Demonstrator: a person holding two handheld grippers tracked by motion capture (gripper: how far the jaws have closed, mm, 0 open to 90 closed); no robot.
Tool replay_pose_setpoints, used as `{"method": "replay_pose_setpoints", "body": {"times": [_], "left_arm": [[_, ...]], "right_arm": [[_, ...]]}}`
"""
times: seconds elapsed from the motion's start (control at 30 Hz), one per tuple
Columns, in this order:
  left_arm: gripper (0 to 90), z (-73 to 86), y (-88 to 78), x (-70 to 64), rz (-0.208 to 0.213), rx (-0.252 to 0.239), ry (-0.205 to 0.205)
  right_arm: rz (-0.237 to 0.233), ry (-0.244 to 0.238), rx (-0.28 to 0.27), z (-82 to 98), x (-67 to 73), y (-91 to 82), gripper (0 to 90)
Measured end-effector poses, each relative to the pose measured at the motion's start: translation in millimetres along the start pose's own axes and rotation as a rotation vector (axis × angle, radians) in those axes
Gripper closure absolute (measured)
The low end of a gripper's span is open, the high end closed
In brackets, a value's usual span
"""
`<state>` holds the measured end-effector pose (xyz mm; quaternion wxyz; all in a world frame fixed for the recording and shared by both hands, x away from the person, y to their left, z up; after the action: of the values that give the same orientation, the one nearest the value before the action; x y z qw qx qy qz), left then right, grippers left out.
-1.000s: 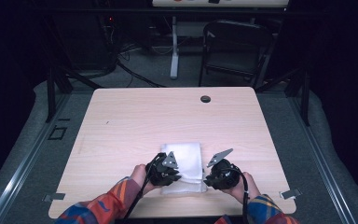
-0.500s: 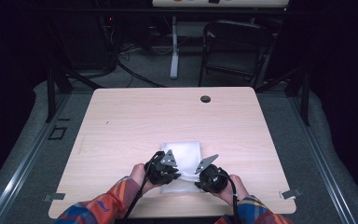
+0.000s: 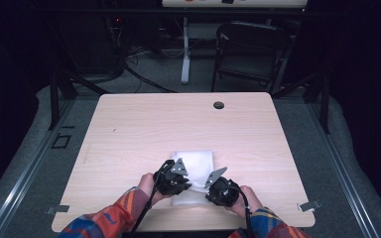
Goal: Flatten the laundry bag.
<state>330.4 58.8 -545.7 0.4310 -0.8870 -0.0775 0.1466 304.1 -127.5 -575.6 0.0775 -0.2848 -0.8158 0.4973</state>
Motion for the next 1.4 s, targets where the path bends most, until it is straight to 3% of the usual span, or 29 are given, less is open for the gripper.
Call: {"method": "replay_pose_setpoints", "body": {"times": [0.33,0.63,0.8,1.4], "left_arm": [[78.4,-1.2,-4.0,3.4,-0.011,-0.018,0.001],[78.6,-4.6,-9.4,12.1,-0.036,-0.038,-0.009],[78.5,-6.3,-10.7,14.0,-0.035,-0.046,-0.005],[78.5,-14.7,-14.3,26.1,-0.07,-0.069,-0.005]], "right_arm": [[-0.02,0.017,-0.03,2.6,-2.7,1.6,90.0],[-0.015,-0.004,-0.011,1.4,-3.1,0.9,90.0],[-0.022,0.021,-0.015,1.6,-3.7,1.8,90.0],[-0.031,0.033,-0.011,1.2,-4.3,2.1,90.0]]}}
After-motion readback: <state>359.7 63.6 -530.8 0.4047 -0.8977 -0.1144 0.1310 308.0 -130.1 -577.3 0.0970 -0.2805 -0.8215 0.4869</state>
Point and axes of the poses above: each handheld gripper's, and its own axes: y roughly forward along the jaws, z roughly out of its underside, x roughly to its left, the point moved 2 cm from there along y, roughly forward along the jaws, and after that the axes turned 12 degrees about z, right-handed, at the moved point
